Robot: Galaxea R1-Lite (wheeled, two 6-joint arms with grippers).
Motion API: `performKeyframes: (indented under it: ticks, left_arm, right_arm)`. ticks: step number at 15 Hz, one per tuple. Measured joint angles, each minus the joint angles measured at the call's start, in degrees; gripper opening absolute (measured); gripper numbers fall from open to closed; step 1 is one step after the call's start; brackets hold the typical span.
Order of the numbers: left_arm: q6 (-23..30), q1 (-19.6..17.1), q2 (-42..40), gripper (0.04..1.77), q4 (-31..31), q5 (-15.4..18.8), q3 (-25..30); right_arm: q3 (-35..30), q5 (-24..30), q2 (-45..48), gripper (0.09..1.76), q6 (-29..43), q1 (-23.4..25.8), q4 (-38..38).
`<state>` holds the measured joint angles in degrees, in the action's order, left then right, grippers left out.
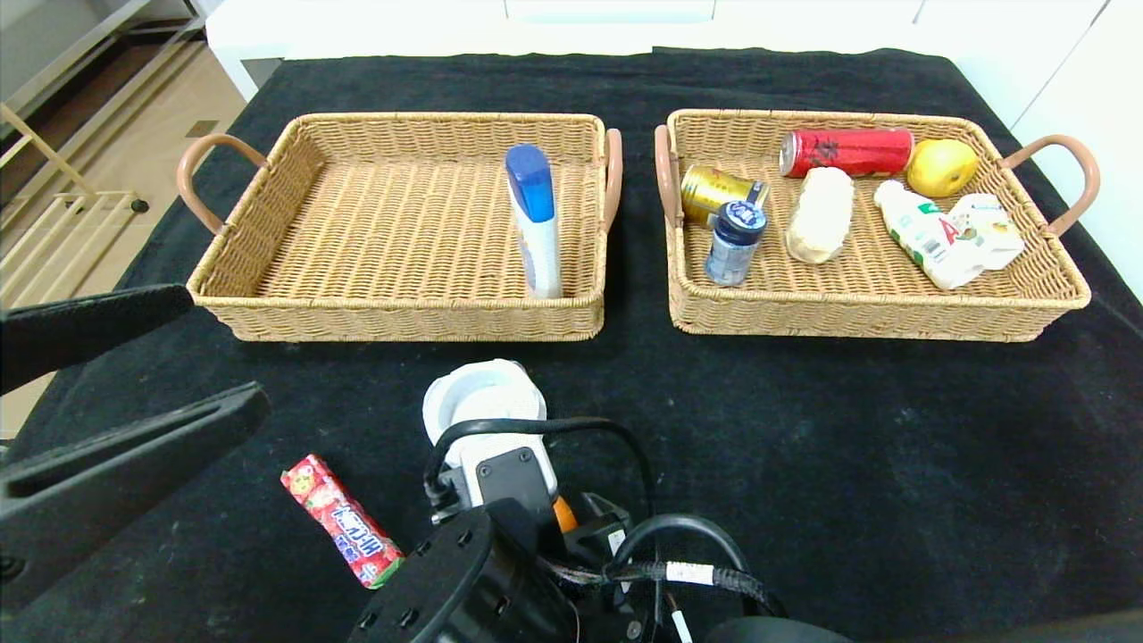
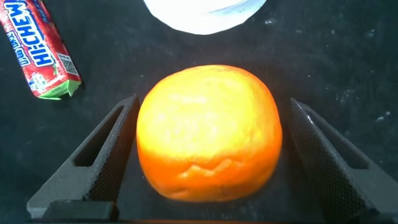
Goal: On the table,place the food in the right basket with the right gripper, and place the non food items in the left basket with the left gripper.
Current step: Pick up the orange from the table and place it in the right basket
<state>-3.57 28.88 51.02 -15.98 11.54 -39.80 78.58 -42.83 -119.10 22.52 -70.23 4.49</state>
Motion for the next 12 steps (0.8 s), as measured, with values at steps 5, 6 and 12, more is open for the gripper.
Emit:
performKeyframes:
  ticks: [5, 6, 12]
  left_arm:
    - [-0.06, 0.04, 0.05, 1.72, 0.02, -0.02, 0.09]
    - [-0.06, 0.02, 0.05, 1.72, 0.02, -0.02, 0.09]
    - [-0.15, 0.09, 0.05, 1.72, 0.02, 0.02, 0.20]
  right_arm:
    - [-0.06, -0.02, -0.63, 1.27, 0.11, 0.20, 0.09]
    - [-0.11, -0.04, -0.72, 1.27, 0.11, 0.24, 0.11]
    - [-0.30, -0.13, -1.32, 1.26, 0.17, 0.39, 0.13]
